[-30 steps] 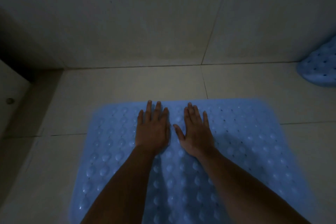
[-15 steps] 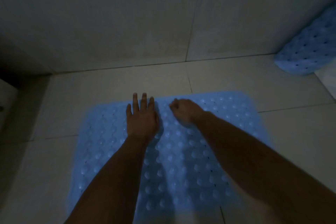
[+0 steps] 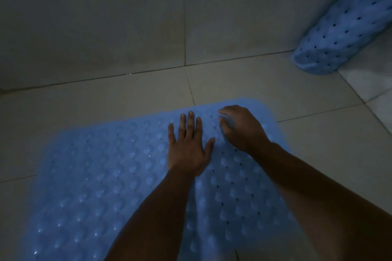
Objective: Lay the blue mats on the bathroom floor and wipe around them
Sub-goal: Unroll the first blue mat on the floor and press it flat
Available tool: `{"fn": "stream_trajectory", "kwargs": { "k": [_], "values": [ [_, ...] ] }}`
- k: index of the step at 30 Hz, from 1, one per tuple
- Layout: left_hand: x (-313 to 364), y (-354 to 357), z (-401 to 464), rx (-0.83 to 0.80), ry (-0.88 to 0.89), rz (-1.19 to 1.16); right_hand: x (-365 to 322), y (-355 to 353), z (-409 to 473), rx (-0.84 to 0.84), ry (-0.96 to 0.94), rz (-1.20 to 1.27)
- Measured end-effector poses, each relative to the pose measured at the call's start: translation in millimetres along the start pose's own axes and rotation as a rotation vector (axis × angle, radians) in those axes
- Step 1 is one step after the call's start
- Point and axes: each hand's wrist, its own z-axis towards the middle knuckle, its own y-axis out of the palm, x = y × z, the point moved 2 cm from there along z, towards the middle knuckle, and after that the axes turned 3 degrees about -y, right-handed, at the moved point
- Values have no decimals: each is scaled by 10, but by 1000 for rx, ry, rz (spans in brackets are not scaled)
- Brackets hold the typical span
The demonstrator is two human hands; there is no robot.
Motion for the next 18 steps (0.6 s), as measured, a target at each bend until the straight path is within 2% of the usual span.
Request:
{"fn": "stream_trajectory", "kwargs": {
  "k": [10,12,15,18],
  "values": [
    [52,-66,43,-55,11,7,403,31,-263,150,-103,-80],
    [68,-129,52,-97,-2,38,391,58,-230,103,-120,-111],
    [165,-552,283,-148,19,105,262,16,-13,-88,-33,-150],
    [209,-990,547,-208,14,109,110,77,133,-216,-82,-257]
  ]
}}
